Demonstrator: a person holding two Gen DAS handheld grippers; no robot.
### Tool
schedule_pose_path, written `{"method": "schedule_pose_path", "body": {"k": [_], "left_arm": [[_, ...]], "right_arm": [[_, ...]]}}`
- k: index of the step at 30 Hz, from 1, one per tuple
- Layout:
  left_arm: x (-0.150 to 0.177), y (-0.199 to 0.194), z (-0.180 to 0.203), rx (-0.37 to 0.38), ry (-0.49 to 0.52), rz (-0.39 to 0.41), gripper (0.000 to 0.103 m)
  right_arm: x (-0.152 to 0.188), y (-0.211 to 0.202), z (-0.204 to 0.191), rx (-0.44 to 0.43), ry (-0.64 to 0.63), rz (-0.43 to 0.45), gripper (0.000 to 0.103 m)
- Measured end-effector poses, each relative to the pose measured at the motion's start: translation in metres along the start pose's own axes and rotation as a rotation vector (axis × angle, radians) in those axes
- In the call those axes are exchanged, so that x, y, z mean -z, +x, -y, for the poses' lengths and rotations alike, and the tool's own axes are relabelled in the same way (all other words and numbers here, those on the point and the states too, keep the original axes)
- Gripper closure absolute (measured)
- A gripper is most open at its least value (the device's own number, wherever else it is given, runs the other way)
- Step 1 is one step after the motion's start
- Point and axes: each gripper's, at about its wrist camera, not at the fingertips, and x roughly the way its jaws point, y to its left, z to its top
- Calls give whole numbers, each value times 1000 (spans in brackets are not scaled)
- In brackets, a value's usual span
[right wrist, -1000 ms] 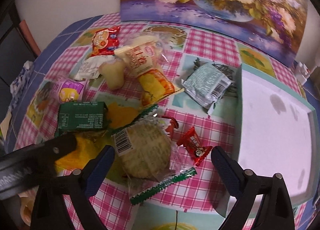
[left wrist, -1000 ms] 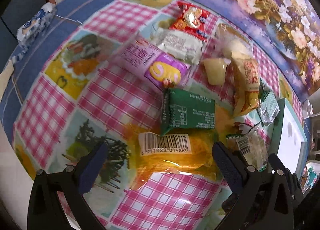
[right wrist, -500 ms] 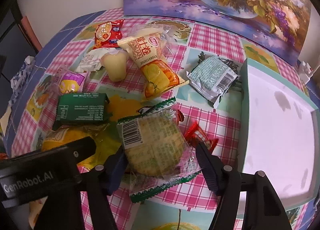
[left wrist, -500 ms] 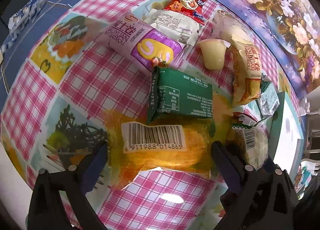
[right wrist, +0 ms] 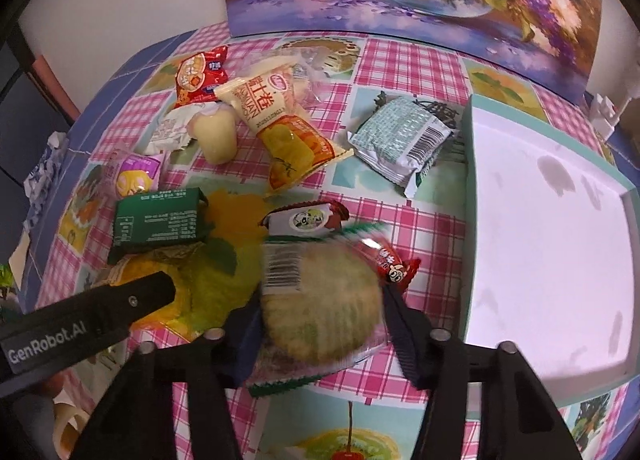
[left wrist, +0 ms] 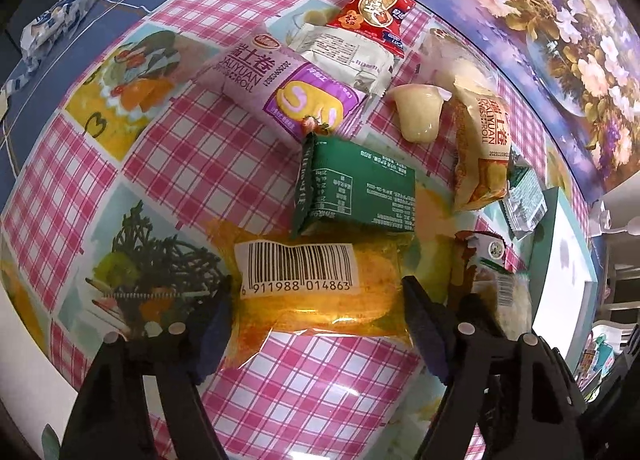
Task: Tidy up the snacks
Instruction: 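Grasp the yellow bread bag with the left tool while the right tool grasps the round biscuit packet, then carry both packets into the white tray and open both tools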
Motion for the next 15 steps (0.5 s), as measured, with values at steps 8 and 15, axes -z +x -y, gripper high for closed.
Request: {"method": "schedule_pose_path", "body": {"k": [8,15], "left_arm": [[3,-9,-3,-15,-7,15,23],[9,-25,-1,-12,-4,45,23]], "right_arm": [[0,-5,10,-16,40,2,49],[-4,-25,19,-55,94,44,49]]}}
